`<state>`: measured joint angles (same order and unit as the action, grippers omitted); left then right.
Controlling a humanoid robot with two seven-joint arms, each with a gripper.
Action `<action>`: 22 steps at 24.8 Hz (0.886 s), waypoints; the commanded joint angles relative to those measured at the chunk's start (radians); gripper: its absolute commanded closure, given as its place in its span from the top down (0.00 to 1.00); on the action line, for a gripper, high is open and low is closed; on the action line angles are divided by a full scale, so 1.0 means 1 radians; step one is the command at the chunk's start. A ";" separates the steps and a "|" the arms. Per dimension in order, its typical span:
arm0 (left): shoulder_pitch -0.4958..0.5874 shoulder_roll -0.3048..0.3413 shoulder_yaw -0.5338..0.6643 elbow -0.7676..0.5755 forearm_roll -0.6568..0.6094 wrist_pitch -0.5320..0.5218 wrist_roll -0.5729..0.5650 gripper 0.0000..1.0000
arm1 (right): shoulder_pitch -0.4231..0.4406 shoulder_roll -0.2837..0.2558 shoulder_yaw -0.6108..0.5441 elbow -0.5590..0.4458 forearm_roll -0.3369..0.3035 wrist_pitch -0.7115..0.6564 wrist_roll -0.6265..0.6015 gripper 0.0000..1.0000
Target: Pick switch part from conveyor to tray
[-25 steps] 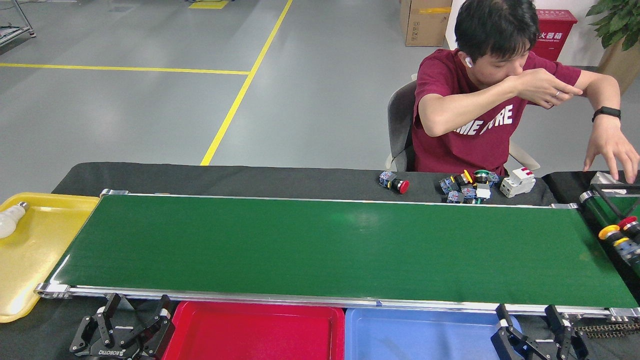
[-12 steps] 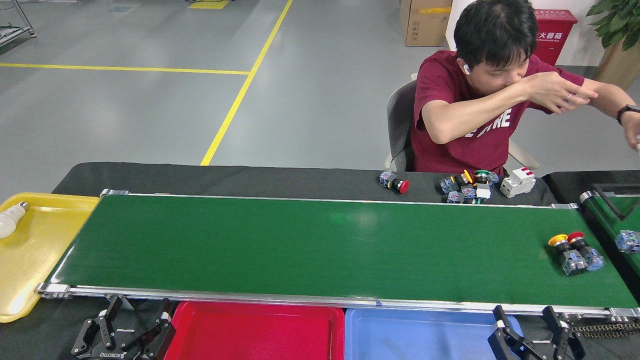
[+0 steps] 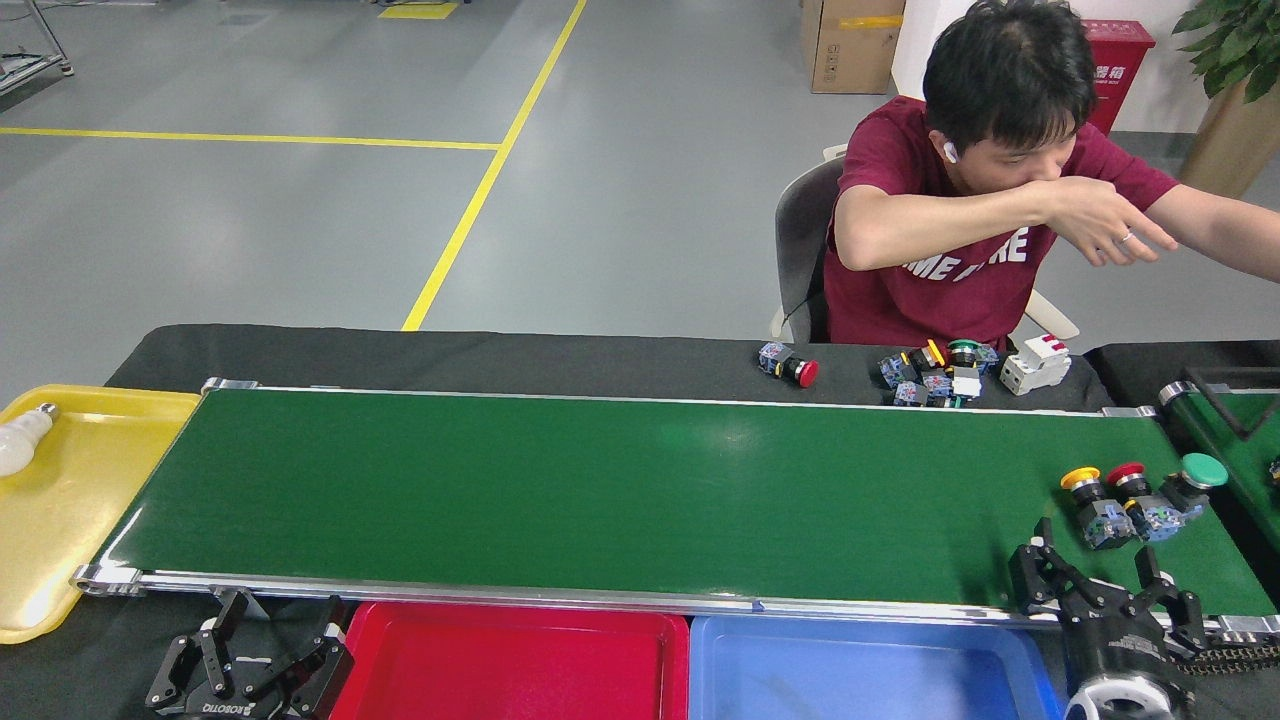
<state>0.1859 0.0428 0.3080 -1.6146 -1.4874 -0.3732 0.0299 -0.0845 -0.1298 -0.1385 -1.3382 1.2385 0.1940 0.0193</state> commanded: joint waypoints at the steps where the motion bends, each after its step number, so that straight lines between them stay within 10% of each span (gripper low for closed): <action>1: -0.011 0.009 0.000 -0.008 -0.002 -0.003 0.008 1.00 | -0.050 -0.017 0.000 0.051 0.003 0.015 0.001 0.98; 10: -0.023 0.020 -0.001 0.004 -0.002 -0.003 0.008 1.00 | -0.302 -0.062 0.010 0.413 -0.001 0.016 -0.012 0.98; 18: -0.036 0.022 -0.001 0.013 -0.004 -0.003 0.007 1.00 | -0.310 -0.080 0.092 0.416 -0.051 -0.044 0.001 0.32; 22: -0.034 0.022 0.000 0.015 -0.004 -0.003 0.007 1.00 | -0.296 -0.074 0.094 0.355 -0.062 -0.097 0.007 0.28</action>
<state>0.1609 0.0534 0.3060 -1.5917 -1.4891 -0.3735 0.0323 -0.3689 -0.1992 -0.0439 -0.9568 1.1788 0.1218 0.0239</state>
